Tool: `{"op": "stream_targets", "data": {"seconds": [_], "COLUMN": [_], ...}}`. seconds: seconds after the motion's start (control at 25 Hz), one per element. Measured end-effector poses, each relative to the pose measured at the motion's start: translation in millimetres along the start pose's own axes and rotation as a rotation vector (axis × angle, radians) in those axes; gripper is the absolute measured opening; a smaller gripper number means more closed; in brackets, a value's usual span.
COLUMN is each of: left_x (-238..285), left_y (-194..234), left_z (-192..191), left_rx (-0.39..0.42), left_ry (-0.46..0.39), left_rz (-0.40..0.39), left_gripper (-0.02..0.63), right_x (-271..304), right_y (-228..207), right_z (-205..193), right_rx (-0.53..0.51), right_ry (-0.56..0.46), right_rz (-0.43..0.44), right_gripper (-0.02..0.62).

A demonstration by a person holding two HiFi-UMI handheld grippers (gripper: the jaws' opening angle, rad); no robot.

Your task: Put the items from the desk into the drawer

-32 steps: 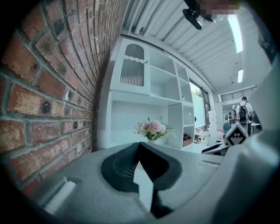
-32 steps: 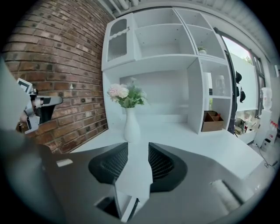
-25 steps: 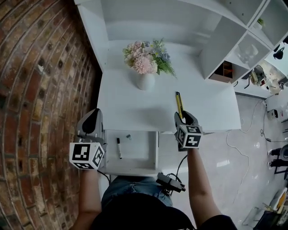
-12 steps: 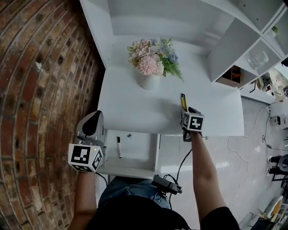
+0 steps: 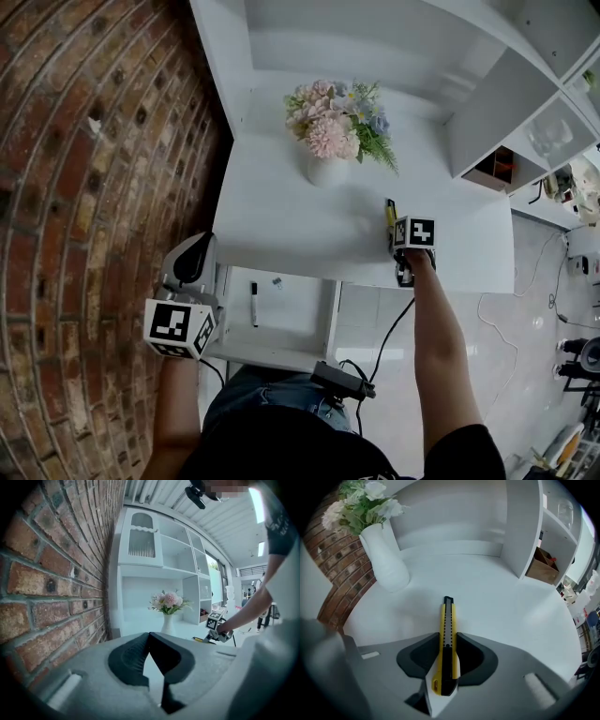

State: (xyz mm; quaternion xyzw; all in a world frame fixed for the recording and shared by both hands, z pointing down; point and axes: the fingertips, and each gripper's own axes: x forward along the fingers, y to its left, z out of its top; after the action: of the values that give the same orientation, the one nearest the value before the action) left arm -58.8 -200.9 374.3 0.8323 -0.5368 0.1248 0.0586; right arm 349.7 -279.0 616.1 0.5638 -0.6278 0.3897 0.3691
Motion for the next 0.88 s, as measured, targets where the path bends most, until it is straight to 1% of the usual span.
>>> {"op": "stream_targets", "data": {"seconds": [0.12,0.2,0.36,0.44,0.52,0.72,0.88], "left_x": [-2.5,-3.0,-5.2,-5.8,-6.6,-9.2,-13.3], "left_y": [-0.4,-2.7,-4.3,-4.6,-5.2,-8.8,-8.4], "left_z": [0.6,2.0,8.1,10.5,12.5,19.3,25.2], "left_rx": [0.001,0.010,0.012,0.010,0.006,0.000,-0.002], "left_ry": [-0.003,-0.005,-0.025,-0.033,-0.041,-0.071,-0.100], "left_rz": [-0.004,-0.017,-0.034,-0.041,-0.046,-0.078,-0.086], "left_gripper": [-0.002,-0.002,-0.002,-0.002,-0.002,-0.002,-0.002], "right_x": [-0.3,-3.0,-22.4,-37.0,-51.8,-81.4,-104.0], "right_y": [0.8,4.3,23.7,36.0,48.8,70.4,85.4], "right_z": [-0.1,-0.9,3.1,5.5,5.7,-0.8,-11.7], "right_rx": [0.030,0.063,0.059,0.081,0.113,0.126,0.155], "right_ry": [0.005,-0.012,-0.095,-0.137,-0.163,-0.228,-0.262], "right_rz": [-0.029,-0.029,0.000,0.027,0.049,0.069,0.090], "right_gripper": [0.125,0.125,0.126,0.126,0.125,0.126,0.126]}}
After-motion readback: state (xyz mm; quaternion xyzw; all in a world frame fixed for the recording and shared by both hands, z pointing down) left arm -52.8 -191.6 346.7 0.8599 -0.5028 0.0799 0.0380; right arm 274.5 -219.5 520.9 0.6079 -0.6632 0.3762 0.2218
